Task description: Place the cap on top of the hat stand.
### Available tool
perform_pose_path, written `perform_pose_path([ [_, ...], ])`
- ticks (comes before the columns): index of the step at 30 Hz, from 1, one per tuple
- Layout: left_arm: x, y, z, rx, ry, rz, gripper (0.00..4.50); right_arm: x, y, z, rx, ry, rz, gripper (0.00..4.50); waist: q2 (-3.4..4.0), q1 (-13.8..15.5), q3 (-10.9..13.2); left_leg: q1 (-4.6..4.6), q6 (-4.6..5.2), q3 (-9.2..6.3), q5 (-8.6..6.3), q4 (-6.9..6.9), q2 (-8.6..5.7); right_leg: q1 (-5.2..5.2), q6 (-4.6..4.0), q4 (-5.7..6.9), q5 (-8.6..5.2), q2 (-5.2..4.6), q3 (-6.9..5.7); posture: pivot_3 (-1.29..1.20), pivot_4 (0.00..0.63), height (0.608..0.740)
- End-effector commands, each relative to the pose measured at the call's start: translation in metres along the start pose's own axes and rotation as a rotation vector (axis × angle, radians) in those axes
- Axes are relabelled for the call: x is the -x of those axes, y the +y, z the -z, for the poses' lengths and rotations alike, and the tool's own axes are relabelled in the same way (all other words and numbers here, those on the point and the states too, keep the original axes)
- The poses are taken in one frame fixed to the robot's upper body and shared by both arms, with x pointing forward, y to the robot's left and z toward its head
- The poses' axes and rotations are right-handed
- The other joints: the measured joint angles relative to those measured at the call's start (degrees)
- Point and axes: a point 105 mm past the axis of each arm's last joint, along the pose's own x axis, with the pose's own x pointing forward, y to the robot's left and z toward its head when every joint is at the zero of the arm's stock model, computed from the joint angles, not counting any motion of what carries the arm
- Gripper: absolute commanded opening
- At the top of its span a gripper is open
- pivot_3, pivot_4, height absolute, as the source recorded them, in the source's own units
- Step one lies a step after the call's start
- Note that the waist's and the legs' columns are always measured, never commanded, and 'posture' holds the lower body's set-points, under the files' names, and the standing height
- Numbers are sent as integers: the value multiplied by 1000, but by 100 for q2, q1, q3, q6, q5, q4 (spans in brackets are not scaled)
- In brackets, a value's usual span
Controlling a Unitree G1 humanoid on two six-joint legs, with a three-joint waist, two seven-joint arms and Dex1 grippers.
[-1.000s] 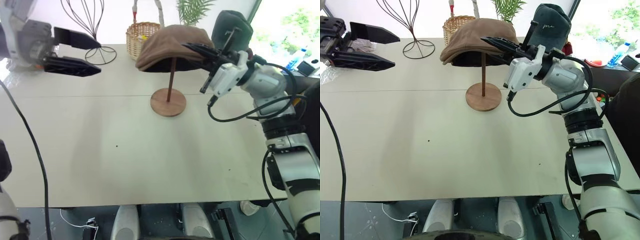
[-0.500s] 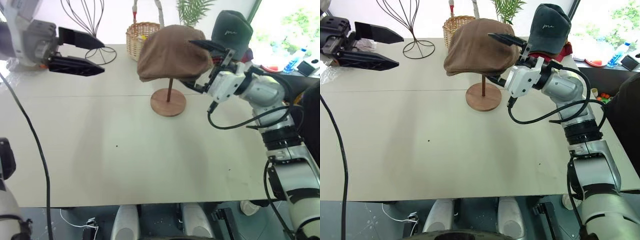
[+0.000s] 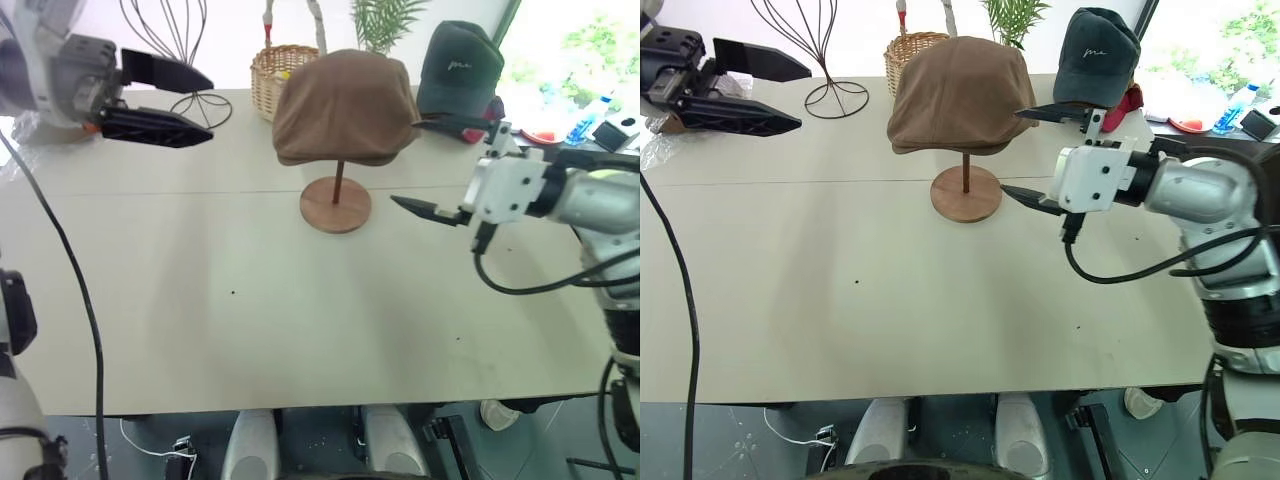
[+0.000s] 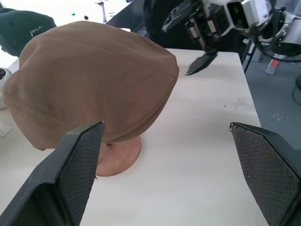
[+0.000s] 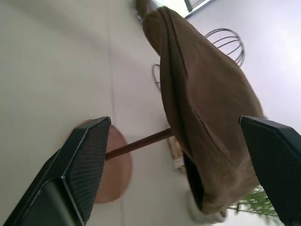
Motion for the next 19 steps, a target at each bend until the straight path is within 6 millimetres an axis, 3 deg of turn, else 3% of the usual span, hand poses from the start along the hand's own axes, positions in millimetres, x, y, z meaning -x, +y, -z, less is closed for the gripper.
perform_pose_path([
  [1, 11, 1, -14, -51, -22, -41, 4500, 28, -30, -14, -213, 30, -3, 4473, 0, 9, 0, 0, 0, 0, 0, 2, 0, 0, -2, 0, -1, 0, 0, 0, 150, 728],
  [5, 20, -1, -12, -50, -7, -65, 4500, 56, -49, -5, -522, 46, -49, 4473, -2, 9, -1, -1, 0, 1, 0, 3, 0, 1, -6, -5, -2, -2, 0, 0, 150, 728],
  [10, 32, -4, -12, -50, -8, -101, 4500, 68, -65, 8, -828, 64, -81, 4473, 0, -13, 0, -3, 1, 6, -1, -1, 0, -8, -12, -6, 0, -4, 5, 0, 150, 728],
  [19, 43, -11, -6, -42, 8, -158, 4500, 58, -77, 1, -856, -21, -150, 4473, 2, -24, 2, -16, 6, 16, -4, -8, 1, -33, -10, -1, 0, -2, 13, 0, 150, 728],
])
